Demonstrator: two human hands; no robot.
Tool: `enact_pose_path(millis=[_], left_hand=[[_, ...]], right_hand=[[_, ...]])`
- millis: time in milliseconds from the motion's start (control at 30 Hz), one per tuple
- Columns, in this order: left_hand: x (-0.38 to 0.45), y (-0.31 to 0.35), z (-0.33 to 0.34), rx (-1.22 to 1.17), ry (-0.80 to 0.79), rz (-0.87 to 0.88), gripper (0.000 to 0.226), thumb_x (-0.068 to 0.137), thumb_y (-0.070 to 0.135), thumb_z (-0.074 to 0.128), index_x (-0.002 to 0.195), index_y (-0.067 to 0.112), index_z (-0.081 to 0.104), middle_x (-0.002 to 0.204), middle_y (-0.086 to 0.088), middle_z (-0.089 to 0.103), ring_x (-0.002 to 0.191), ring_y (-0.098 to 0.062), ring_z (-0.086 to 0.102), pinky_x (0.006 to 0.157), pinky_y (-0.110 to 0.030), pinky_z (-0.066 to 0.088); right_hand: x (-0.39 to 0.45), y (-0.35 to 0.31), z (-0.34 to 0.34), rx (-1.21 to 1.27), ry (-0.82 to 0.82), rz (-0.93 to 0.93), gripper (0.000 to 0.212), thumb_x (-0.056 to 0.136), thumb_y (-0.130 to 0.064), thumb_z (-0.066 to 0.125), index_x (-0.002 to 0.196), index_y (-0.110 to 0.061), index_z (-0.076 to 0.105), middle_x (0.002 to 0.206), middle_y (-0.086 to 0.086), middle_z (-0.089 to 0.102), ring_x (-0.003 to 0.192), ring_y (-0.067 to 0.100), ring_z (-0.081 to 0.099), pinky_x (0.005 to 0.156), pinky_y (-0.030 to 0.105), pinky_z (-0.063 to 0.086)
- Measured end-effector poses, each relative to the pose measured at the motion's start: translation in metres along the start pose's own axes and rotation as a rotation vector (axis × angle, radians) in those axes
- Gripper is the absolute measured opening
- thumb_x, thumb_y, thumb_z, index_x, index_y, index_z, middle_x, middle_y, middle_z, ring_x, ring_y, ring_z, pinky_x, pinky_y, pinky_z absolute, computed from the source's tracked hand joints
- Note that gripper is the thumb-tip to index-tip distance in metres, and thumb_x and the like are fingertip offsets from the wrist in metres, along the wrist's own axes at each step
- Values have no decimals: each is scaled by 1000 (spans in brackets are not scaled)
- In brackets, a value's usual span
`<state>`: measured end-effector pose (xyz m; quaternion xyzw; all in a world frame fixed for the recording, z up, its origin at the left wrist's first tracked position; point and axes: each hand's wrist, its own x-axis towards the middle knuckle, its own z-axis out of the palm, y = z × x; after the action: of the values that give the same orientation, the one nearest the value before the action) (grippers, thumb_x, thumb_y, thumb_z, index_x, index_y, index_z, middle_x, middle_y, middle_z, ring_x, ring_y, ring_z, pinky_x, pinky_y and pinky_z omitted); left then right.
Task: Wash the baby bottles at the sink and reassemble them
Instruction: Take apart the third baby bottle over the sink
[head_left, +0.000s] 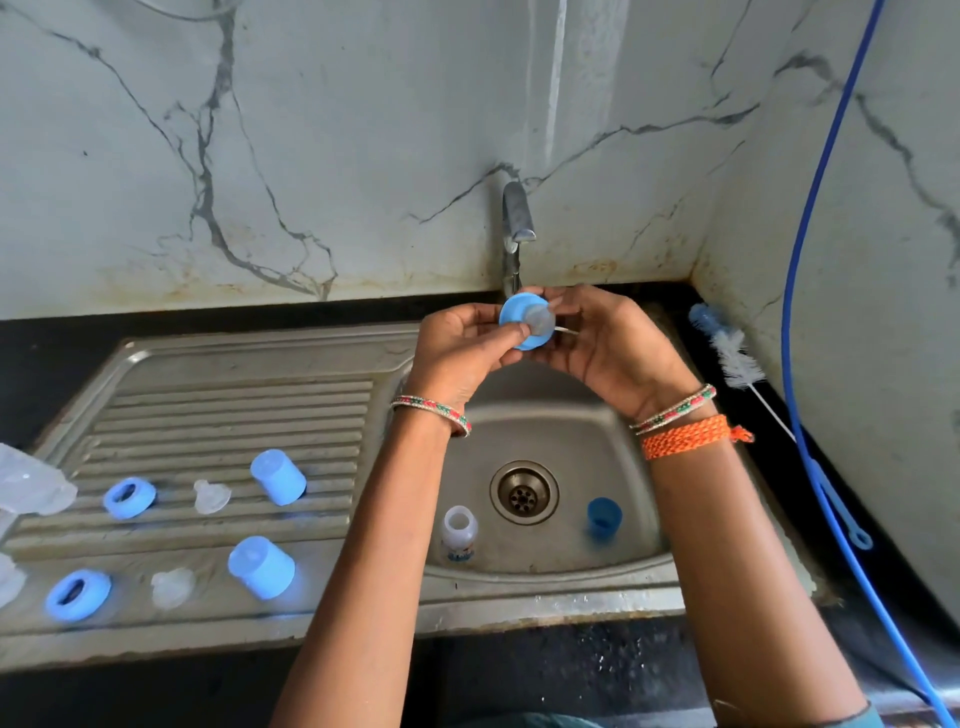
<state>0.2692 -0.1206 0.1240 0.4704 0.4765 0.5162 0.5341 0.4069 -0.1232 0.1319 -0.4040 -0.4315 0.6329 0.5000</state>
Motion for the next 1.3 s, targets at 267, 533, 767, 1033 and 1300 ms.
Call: enact_pose_path(millis=[267,533,767,1033,1300], left_hand=[[-4,4,-12,-72,-119,15,12,79,0,70,88,7,69,66,2,71,57,-4,64,56,-15,51],[-3,-1,-14,-61,-121,31,18,77,-4,69,87,12,69,68,5,72,62,-5,67,47,-13,44],[-2,-6,-10,-96,-123,20,16,83,0,65,95,11,68,68,7,72,64,-3,66,47,-12,44],[1,-8,-20,-215,-206,-104,24,90,-4,54,107,8,64,69,5,72,64,-2,67,57,-11,52],[2,-10,-15,-203,-132,-148,22,85,-3,60,96,14,66,80,-2,66,66,-6,58,44,-7,41]], right_hand=[[-6,-4,-5,-24,3,-11,26,88,-3,58,113,7,60,105,22,66,89,29,67,87,38,55],[-6,-14,1,-117,49,35,21,81,9,63,100,0,64,96,18,68,82,27,69,78,36,59],[-2,-11,10,-238,207,-11,16,82,7,64,95,-3,64,93,19,68,79,27,68,75,37,59],[-8,-2,1,-160,105,21,23,80,9,65,101,2,61,94,19,69,80,26,71,78,39,59],[2,10,22,-670,416,-247,27,70,-10,79,95,-12,68,87,5,70,80,18,69,73,37,59]])
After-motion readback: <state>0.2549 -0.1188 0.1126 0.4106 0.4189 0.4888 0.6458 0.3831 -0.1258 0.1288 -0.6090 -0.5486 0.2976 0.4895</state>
